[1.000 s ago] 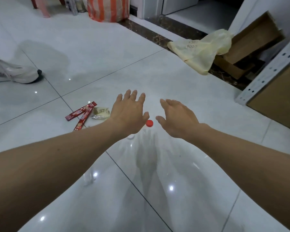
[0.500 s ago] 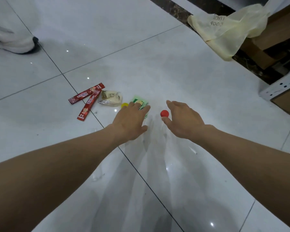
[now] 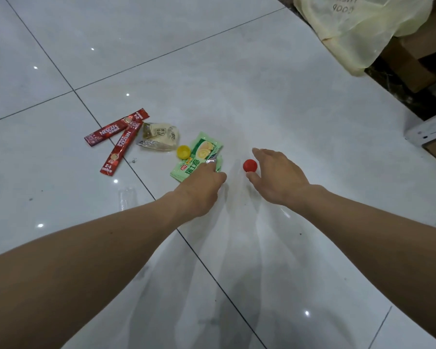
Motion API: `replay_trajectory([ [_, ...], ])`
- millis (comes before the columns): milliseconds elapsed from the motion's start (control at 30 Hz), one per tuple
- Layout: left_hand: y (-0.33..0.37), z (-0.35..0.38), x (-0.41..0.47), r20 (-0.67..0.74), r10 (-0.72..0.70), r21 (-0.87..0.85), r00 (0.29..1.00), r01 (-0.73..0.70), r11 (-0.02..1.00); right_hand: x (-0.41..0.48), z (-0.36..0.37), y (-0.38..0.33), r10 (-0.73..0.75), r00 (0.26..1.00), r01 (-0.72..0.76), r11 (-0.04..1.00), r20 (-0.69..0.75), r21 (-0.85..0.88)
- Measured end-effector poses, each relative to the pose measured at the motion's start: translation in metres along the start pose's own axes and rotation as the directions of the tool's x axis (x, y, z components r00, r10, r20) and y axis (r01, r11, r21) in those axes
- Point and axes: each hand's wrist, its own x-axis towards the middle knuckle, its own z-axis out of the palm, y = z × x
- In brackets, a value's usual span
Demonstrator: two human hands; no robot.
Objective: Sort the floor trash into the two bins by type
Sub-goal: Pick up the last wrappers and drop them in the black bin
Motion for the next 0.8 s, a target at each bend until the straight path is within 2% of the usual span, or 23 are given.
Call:
replay_trajectory([
  [333,-0.003,-0.017,0.007,-0.051,-0.019,-0.078,0.999,0.015,0.997,0.033,0.025,0.003,-0.065,0.994,0.062,0.997,0.083,0.042],
  [433,-0.004,-0.017,0.007,-0.050,-0.030,-0.090,0.998,0.025,0.996,0.034,0.035,0.004,-0.072,0.997,0.072,0.997,0.037,0.006],
  [633,0.008,-0.025,0.005,-0.105,-0.030,-0.162,0.994,0.013,0.987,0.024,0.036,0.009,-0.061,0.998,0.065,0.986,-0.029,0.156],
  [800,0.031,-0.044,0.004,-0.191,0.010,-0.196,0.981,-0.048,0.980,-0.003,0.018,0.028,-0.066,0.986,0.097,0.974,-0.151,0.203],
])
